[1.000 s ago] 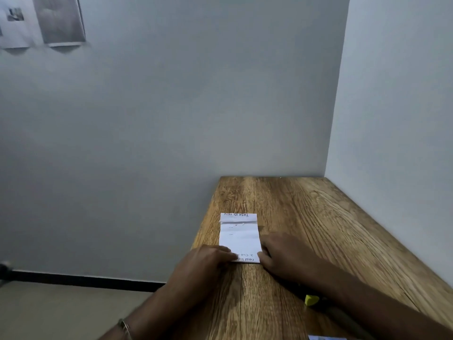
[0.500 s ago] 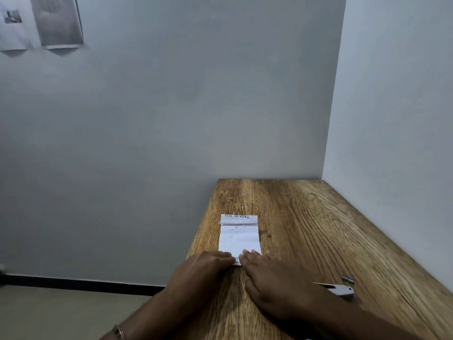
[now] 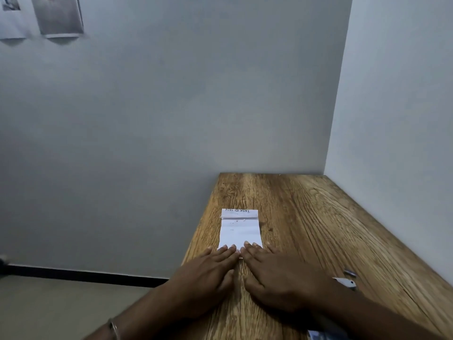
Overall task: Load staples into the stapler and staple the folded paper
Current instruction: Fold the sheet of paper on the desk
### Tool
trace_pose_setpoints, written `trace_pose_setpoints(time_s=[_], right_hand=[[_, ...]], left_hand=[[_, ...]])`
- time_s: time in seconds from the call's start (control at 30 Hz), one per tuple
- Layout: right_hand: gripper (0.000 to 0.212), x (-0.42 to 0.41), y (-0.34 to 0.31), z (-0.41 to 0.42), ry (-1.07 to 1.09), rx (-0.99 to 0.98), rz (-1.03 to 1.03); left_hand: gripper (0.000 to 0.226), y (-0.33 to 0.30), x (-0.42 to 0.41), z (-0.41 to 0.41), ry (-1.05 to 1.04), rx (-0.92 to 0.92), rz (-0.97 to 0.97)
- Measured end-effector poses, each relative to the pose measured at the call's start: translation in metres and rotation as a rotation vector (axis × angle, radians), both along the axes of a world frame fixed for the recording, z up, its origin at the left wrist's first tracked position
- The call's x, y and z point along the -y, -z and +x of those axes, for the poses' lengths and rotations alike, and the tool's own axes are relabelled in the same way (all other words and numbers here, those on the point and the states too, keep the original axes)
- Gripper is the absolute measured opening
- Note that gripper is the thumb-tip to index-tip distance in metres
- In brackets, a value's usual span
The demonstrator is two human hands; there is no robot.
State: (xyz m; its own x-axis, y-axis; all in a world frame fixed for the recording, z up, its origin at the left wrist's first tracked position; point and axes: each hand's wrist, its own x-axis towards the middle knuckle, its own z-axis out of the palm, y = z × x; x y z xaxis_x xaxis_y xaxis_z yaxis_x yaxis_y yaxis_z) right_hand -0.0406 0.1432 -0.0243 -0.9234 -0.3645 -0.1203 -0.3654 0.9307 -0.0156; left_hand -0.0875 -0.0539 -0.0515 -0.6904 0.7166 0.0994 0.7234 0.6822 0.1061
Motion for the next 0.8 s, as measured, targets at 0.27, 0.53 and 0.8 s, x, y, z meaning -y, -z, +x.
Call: trace_pose_setpoints(time_s=[0.27, 0.53, 0.8], right_hand=[[0.061, -0.024, -0.016, -0.009, -0.028, 0.137, -0.046], [0.052, -0.050, -0.011, -0.007, -0.034, 0.120, -0.119], [0.036, -0.053, -0.013, -0.025, -0.055, -0.118, -0.231]], left_hand=[[0.055, -0.001, 0.025, -0.007, -0.029, 0.049, 0.058], [0.052, 0.002, 0.028, -0.003, -0.061, 0.017, 0.069], [0.036, -0.005, 0.021, -0.012, -0.140, -0.090, 0.282]])
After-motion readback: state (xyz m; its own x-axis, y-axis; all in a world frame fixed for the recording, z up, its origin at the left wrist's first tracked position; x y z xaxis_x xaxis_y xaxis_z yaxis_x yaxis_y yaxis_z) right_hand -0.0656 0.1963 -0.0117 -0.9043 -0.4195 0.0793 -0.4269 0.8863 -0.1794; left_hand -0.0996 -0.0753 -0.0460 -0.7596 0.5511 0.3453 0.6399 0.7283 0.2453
